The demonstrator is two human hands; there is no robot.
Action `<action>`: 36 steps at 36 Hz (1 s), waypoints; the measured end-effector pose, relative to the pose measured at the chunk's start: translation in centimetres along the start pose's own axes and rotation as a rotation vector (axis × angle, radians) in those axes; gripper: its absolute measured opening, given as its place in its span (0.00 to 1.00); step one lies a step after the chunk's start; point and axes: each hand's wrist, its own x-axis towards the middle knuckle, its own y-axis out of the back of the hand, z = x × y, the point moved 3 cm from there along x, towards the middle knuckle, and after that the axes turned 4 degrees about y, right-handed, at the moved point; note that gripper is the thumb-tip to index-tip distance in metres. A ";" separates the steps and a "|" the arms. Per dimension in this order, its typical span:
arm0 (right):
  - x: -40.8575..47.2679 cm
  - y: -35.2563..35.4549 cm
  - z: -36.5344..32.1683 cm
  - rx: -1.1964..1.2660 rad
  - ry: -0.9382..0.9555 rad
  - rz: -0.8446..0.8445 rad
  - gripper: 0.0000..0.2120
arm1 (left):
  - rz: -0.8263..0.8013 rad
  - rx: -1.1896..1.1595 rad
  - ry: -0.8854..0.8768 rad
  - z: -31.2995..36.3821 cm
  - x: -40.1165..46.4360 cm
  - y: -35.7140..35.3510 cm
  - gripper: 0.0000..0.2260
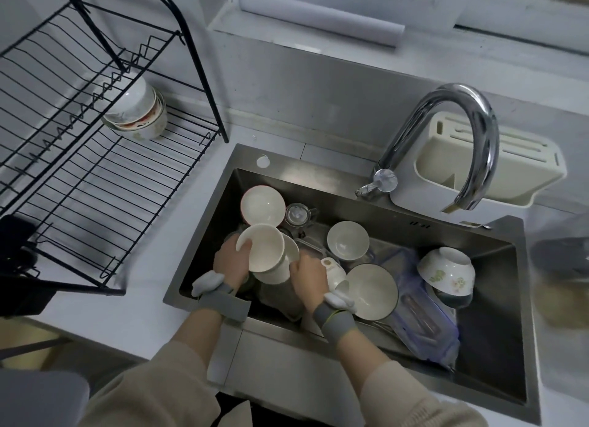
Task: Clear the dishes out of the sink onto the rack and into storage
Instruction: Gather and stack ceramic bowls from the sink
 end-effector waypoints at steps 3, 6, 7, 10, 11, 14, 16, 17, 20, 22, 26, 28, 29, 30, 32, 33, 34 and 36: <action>0.2 0.3 -0.3 0.057 0.024 0.003 0.11 | 0.013 -0.075 -0.030 0.8 -0.2 -0.2 0.13; 0.4 0.4 -0.6 0.052 0.058 0.005 0.12 | -0.038 -0.161 -0.069 1.2 0.1 -0.6 0.11; 0.4 0.5 -0.7 0.064 0.062 0.002 0.12 | -0.056 -0.183 -0.067 1.2 0.2 -0.7 0.11; 0.5 0.5 -0.5 0.107 0.061 -0.009 0.13 | -0.114 -0.230 -0.038 0.9 0.8 -1.3 0.12; 0.4 0.6 -0.5 0.124 0.056 -0.014 0.13 | -0.135 -0.250 -0.016 0.6 1.0 -1.5 0.13; 0.5 0.9 -0.4 0.213 0.048 0.002 0.13 | -0.172 -0.338 0.094 0.0 1.6 -2.0 0.17; 0.5 1.0 -0.5 0.244 0.058 0.006 0.13 | -0.207 -0.366 0.160 -0.3 2.1 -2.4 0.20; 0.5 1.1 -0.5 0.250 0.062 0.002 0.13 | -0.227 -0.345 0.184 -0.4 2.4 -2.6 0.20; 0.6 1.2 -0.3 0.296 0.057 -0.032 0.13 | -0.252 -0.308 0.248 -0.9 2.5 -3.2 0.20; 0.5 1.3 -0.2 0.310 0.056 -0.059 0.14 | -0.243 -0.294 0.241 -1.2 2.4 -3.4 0.19; 0.8 1.3 -0.3 0.364 0.073 -0.125 0.15 | -0.193 -0.269 0.186 -1.1 2.5 -3.4 0.18; 1.0 1.3 -0.2 0.409 0.049 -0.153 0.15 | -0.162 -0.266 0.150 -0.8 2.6 -3.3 0.19; 1.1 1.2 -0.2 0.444 0.034 -0.163 0.15 | -0.147 -0.260 0.133 -0.6 2.8 -3.2 0.19; 1.3 1.2 -0.1 0.467 0.030 -0.175 0.14 | -0.135 -0.253 0.121 -0.5 2.9 -3.2 0.19; 1.4 1.5 -0.5 0.460 0.058 -0.166 0.16 | -0.112 -0.236 0.117 -0.1 3.5 -3.2 0.19; 1.4 1.8 -0.8 0.478 0.044 -0.147 0.21 | -0.091 -0.219 0.125 0.2 3.8 -3.1 0.18; 1.5 2.1 -1.1 0.514 0.009 -0.138 0.26 | -0.068 -0.191 0.136 0.4 4.2 -3.2 0.17; 2.0 2.5 -2.0 0.522 -0.010 -0.116 0.29 | -0.031 -0.142 0.139 1.0 5.0 -3.3 0.16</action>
